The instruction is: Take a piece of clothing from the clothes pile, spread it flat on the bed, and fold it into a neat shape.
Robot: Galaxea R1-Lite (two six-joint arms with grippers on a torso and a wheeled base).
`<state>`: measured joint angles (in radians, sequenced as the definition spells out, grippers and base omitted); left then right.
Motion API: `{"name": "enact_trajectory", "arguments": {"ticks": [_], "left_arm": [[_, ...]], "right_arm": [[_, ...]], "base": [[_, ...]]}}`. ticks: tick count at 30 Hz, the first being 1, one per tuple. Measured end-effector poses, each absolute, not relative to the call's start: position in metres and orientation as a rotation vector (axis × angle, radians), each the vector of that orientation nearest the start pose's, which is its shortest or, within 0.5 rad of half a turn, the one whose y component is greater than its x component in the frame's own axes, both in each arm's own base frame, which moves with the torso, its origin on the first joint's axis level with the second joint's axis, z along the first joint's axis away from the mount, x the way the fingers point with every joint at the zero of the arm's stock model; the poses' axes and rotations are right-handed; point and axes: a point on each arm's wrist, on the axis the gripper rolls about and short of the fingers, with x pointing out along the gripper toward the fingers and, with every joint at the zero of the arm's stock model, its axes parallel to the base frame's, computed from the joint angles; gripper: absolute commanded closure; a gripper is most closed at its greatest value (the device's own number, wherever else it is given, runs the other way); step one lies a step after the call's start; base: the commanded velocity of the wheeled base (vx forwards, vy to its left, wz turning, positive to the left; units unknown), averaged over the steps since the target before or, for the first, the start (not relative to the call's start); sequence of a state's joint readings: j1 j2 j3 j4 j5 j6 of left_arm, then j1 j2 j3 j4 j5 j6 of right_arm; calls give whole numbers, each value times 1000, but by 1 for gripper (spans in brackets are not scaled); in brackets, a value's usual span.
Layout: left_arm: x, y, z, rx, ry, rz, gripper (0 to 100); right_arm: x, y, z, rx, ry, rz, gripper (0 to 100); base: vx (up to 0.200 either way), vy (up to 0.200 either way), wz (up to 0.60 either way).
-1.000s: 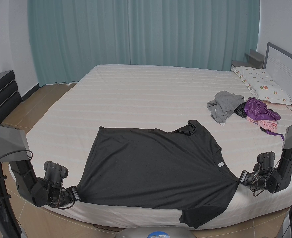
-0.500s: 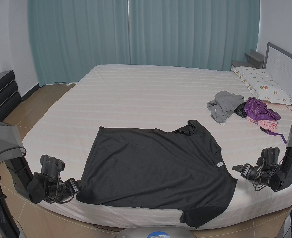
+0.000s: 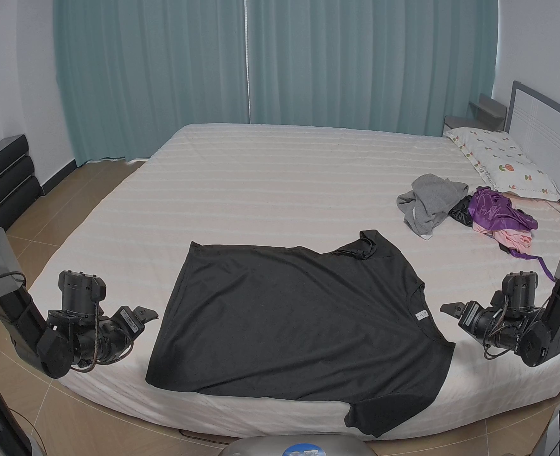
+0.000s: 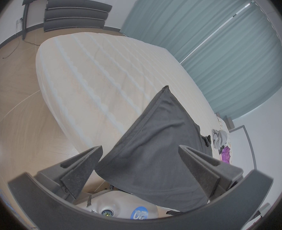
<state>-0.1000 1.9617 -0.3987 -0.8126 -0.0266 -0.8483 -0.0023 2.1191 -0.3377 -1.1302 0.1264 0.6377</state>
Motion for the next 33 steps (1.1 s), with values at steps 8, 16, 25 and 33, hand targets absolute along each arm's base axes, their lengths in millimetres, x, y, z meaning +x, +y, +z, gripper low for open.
{"name": "enact_trajectory", "arguments": {"ticks": [8,16,25,33], "left_arm": [[266,-18,36,-809,738,205,0],[267,-16,37,-822,734,206,0],[268,-16,39,-852,725,217,0],[266,-18,38,-852,733,213,0]], "right_arm": [[274,3,8,654,670,-88,0],[274,4,6,653,676,-86,0],[274,7,4,650,686,-81,0],[274,8,3,648,692,-76,0]], "base": [[0,175,0],[0,200,0],[0,0,0],[0,0,0]]}}
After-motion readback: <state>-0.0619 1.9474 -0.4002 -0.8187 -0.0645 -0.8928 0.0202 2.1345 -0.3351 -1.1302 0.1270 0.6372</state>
